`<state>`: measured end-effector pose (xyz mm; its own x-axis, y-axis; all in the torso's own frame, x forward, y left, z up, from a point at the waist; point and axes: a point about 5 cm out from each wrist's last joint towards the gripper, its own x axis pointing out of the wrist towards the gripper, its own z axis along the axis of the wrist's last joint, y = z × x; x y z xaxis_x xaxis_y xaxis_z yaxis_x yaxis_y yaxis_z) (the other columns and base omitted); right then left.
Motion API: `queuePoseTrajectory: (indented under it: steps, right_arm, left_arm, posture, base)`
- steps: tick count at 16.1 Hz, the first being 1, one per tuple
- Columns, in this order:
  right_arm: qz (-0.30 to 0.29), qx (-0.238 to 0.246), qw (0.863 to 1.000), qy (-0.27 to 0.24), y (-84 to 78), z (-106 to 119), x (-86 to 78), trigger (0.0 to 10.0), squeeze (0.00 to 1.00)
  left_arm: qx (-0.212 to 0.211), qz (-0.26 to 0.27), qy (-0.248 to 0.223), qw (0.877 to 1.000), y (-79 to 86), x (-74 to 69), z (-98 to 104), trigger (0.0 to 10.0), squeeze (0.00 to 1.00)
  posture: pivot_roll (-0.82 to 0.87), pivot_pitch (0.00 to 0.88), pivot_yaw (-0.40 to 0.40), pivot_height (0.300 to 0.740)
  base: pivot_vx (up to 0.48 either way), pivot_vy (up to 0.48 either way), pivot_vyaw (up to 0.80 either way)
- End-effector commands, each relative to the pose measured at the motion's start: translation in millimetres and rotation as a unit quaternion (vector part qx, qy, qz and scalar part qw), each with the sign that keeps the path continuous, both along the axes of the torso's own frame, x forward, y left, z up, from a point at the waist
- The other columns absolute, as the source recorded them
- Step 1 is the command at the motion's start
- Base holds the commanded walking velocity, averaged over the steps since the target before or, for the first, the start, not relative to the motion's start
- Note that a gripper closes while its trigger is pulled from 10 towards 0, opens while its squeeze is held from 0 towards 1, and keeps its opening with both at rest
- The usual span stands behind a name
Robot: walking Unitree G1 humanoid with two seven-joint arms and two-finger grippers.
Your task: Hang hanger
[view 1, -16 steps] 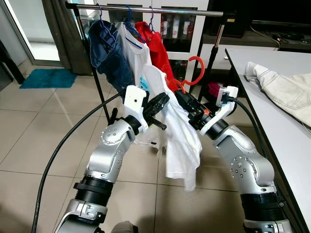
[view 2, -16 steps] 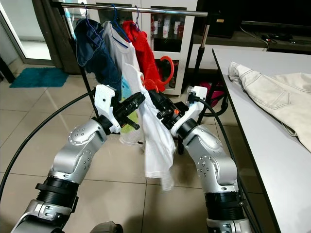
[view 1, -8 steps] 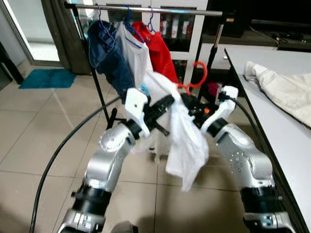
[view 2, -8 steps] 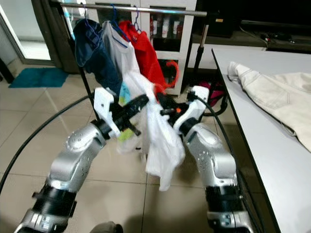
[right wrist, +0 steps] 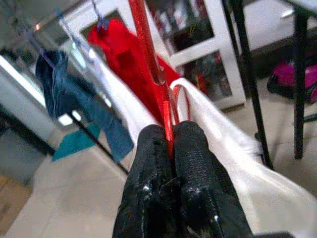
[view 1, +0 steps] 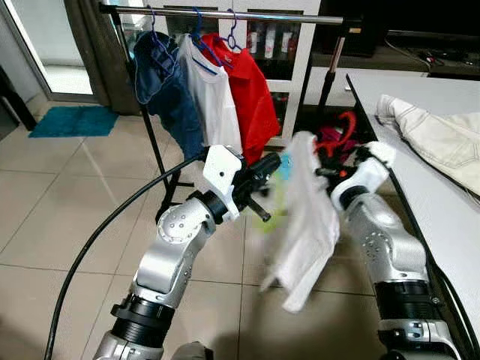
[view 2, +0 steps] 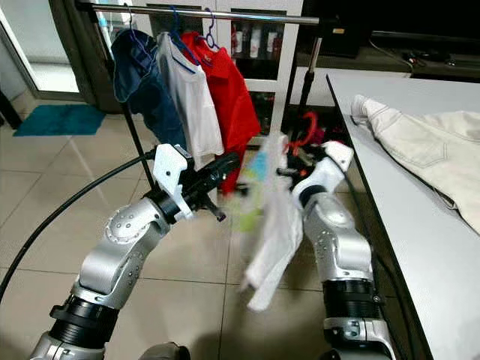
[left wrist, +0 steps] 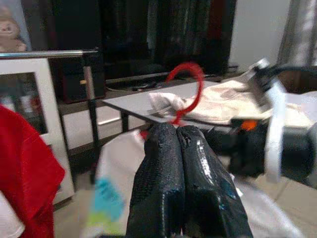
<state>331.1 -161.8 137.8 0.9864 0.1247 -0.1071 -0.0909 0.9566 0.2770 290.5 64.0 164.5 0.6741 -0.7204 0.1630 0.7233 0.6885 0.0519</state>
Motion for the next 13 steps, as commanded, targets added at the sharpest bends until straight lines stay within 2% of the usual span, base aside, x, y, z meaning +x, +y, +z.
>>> queuePoseTrajectory:
  steps: [1, 2, 3, 4, 5, 6, 7, 9, 11, 13]
  right_arm:
    - [0.022, 0.024, 0.998, -0.062, 7.5, 25.1, 4.2, 10.0, 0.0]
    - [0.044, 0.034, 0.996, -0.077, 13.9, 29.0, 2.7, 10.0, 0.0]
    - [0.076, 0.047, 0.992, -0.093, 22.5, 33.0, -0.1, 10.0, 0.0]
    - [0.088, 0.057, 0.99, -0.099, 25.0, 34.5, -1.3, 10.0, 0.0]
    - [0.119, 0.085, 0.983, -0.113, 29.8, 39.4, -4.6, 10.0, 0.0]
    - [0.158, 0.104, 0.974, -0.126, 33.4, 43.0, -8.7, 10.0, 0.0]
    - [0.162, 0.105, 0.973, -0.127, 33.7, 43.1, -9.1, 10.0, 0.0]
    - [0.212, 0.11, 0.961, -0.137, 38.6, 46.0, -14.6, 10.0, 0.0]
    - [0.24, 0.113, 0.954, -0.139, 42.1, 46.4, -18.6, 10.0, 0.0]
    - [0.253, 0.117, 0.95, -0.14, 44.5, 46.3, -20.9, 10.0, 0.0]
  left_arm:
    - [0.014, 0.018, 0.004, 1.0, 3.6, 3.3, -2.8, 0.0, 0.0]
    - [0.027, 0.034, 0.01, 0.999, 5.8, 5.3, -6.0, 0.0, 0.0]
    - [0.034, 0.075, 0.034, 0.996, 12.7, 11.9, -11.8, 10.0, 0.0]
    - [0.031, 0.084, 0.042, 0.995, 15.2, 14.2, -12.8, 10.0, 0.0]
    - [0.008, 0.089, 0.053, 0.995, 19.5, 17.7, -10.6, 10.0, 1.0]
    - [-0.002, 0.083, 0.05, 0.995, 22.3, 20.3, -6.7, 10.0, 1.0]
    - [-0.003, 0.081, 0.051, 0.995, 22.3, 20.5, -6.4, 10.0, 1.0]
    - [-0.004, 0.082, 0.029, 0.996, 24.4, 28.2, 4.4, 10.0, 1.0]
    - [-0.007, 0.081, 0.002, 0.997, 21.7, 34.8, 16.9, 10.0, 1.0]
    - [0.007, 0.088, -0.012, 0.996, 20.1, 38.1, 20.6, 10.0, 1.0]
  posture:
    - [0.06, 0.0, 0.023, 0.74]
    - [0.06, 0.0, 0.024, 0.74]
    - [0.05, 0.0, 0.024, 0.74]
    - [0.05, 0.0, 0.024, 0.74]
    - [0.05, 0.0, 0.024, 0.74]
    - [0.05, 0.0, 0.024, 0.74]
    - [0.05, 0.0, 0.024, 0.74]
    - [0.05, 0.0, 0.024, 0.74]
    - [0.05, 0.0, 0.013, 0.74]
    - [0.05, 0.0, 0.013, 0.74]
  base:
    - [0.0, 0.0, 0.0]
    - [0.0, 0.0, 0.0]
    - [0.0, 0.0, 0.0]
    - [0.0, 0.0, 0.0]
    - [0.0, 0.0, 0.0]
    - [0.0, 0.0, 0.0]
    - [0.0, 0.0, 0.0]
    - [0.0, 0.0, 0.0]
    - [0.0, 0.0, 0.0]
    - [0.0, 0.0, 0.0]
